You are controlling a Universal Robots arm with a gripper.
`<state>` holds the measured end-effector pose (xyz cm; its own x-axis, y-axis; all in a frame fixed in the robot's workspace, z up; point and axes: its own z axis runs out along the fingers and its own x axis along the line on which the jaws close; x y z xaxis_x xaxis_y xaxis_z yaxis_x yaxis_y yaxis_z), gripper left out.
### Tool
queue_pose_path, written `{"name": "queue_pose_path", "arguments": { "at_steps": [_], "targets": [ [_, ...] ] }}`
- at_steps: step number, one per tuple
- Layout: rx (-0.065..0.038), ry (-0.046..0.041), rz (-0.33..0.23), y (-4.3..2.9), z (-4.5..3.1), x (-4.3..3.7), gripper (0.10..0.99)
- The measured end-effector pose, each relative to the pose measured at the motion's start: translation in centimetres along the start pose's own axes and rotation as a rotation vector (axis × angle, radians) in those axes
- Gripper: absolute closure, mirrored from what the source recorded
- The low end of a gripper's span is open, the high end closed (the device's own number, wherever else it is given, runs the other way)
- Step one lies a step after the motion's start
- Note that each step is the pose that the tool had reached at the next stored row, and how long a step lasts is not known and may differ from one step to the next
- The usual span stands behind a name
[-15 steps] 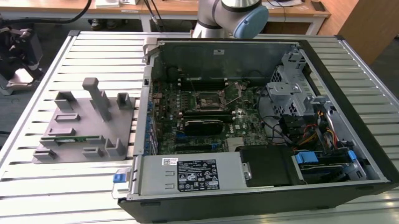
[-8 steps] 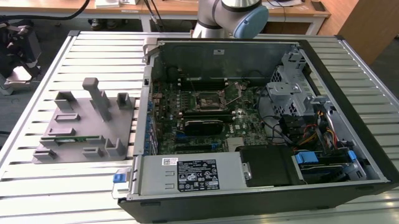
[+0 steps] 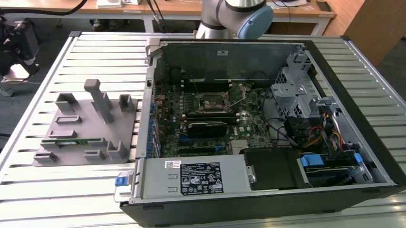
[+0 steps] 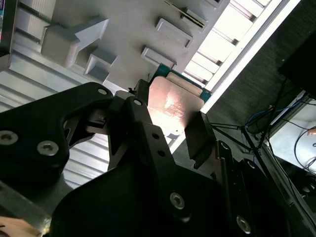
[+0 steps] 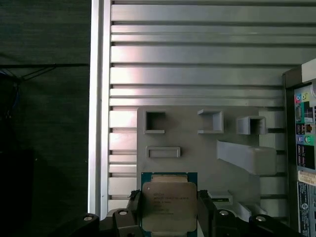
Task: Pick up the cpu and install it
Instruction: 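Pick up the cpu and move it towards the insertion slot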
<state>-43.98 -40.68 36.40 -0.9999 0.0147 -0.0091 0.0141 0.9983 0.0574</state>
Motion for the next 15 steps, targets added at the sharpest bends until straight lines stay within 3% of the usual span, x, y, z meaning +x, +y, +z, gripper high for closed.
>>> {"name": "queue_pose_path", "arguments": {
  "at_steps": [6, 15],
  "targets": [
    [0.000, -0.0001, 0.000, 0.07, -0.99, -0.01, 0.549],
    [0.000, 0.0000, 0.000, 0.29, -3.07, -0.03, 0.549]
  ]
}}
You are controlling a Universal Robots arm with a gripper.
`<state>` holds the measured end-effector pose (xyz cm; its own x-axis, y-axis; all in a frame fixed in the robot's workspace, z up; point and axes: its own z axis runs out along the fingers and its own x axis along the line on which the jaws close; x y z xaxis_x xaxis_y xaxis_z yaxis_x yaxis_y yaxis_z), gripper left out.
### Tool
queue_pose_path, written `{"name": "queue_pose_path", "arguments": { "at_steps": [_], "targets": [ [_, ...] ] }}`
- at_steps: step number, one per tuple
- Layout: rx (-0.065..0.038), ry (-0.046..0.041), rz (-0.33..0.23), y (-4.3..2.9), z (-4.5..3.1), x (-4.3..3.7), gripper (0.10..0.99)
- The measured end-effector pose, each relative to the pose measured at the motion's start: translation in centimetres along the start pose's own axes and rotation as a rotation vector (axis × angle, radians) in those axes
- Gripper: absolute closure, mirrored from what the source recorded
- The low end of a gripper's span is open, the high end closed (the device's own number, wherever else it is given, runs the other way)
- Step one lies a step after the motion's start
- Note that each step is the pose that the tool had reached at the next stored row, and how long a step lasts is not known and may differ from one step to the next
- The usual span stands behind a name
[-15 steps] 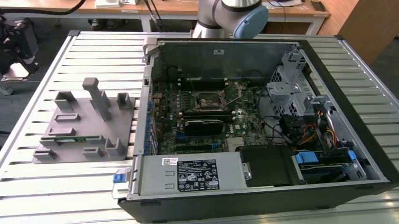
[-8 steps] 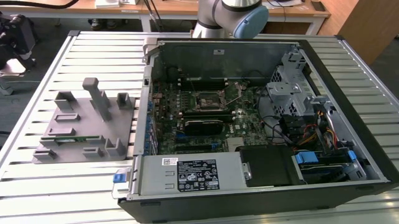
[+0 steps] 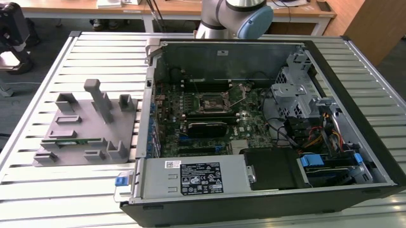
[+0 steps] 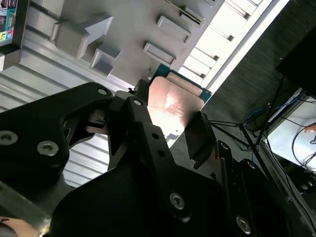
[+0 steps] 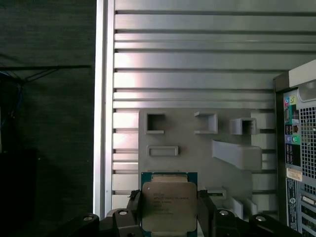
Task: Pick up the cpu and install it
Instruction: 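Pick up the cpu and move it towards the insertion slot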
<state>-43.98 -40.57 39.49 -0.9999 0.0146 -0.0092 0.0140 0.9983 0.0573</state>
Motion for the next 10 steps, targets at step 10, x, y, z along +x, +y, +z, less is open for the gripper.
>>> {"name": "queue_pose_path", "arguments": {
  "at_steps": [10],
  "targets": [
    [0.000, -0.0001, 0.000, 0.29, -2.02, -0.01, 0.549]
  ]
}}
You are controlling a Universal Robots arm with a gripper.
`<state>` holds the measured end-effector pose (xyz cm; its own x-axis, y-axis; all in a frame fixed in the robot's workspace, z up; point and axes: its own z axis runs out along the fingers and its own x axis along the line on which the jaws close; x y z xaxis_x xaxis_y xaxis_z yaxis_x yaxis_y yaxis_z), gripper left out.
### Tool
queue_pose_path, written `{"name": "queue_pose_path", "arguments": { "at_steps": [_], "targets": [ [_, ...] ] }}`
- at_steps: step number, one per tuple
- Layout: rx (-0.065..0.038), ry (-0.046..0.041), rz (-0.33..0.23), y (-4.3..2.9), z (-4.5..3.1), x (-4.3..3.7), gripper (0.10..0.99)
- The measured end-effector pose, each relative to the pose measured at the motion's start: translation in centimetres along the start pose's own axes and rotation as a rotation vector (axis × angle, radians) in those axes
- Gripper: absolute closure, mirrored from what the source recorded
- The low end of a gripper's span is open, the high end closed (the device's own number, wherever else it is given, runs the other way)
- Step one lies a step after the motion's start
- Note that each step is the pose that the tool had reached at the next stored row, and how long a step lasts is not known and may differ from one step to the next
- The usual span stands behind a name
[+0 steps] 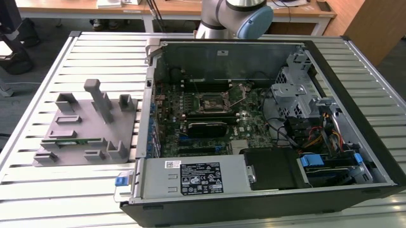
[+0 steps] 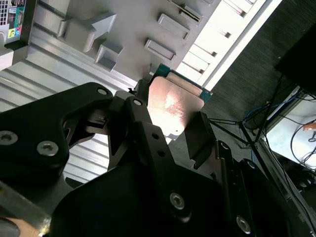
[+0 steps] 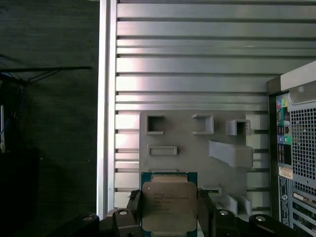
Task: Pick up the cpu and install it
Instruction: 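Pick up the cpu and move it towards the insertion slot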
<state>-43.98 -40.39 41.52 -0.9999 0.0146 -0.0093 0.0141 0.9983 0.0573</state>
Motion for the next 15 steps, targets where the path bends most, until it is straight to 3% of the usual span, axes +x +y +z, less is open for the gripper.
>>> {"name": "queue_pose_path", "arguments": {
  "at_steps": [4, 6, 15],
  "targets": [
    [0.003, 0.0000, 0.000, 0.07, -0.03, -0.30, 0.549],
    [0.003, 0.0000, 0.000, 0.09, -0.03, -0.91, 0.549],
    [0.003, 0.0000, 0.000, 0.13, -0.01, -2.15, 0.549]
  ]
}}
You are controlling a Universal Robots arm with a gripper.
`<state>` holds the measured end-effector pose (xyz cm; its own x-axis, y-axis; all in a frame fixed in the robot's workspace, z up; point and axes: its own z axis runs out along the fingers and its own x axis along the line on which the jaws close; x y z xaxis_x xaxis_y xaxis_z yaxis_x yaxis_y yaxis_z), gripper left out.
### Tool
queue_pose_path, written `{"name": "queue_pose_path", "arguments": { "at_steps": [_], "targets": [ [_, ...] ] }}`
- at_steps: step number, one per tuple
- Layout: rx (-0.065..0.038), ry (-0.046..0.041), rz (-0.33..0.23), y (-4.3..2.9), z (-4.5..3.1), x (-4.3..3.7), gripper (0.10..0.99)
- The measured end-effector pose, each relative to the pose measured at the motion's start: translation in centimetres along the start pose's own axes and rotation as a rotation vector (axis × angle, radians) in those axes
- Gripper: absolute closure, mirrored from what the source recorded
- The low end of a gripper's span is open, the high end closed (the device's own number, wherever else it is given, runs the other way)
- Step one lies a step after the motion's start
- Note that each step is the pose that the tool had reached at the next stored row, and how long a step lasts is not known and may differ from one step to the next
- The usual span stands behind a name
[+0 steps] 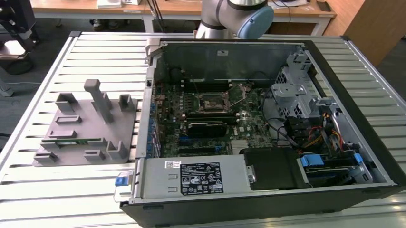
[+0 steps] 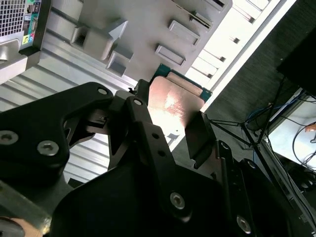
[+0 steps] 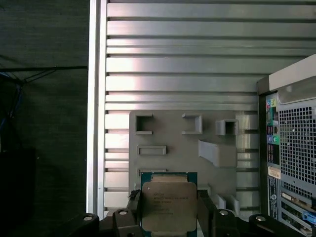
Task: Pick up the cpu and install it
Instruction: 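Pick up the cpu and move it towards the insertion slot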
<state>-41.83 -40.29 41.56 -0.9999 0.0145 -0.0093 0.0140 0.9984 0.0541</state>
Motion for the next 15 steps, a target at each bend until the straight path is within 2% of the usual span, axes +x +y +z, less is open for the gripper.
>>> {"name": "queue_pose_path", "arguments": {
  "at_steps": [15],
  "targets": [
    [0.000, 0.0000, 0.000, 0.03, 0.02, -1.66, 0.549]
  ]
}}
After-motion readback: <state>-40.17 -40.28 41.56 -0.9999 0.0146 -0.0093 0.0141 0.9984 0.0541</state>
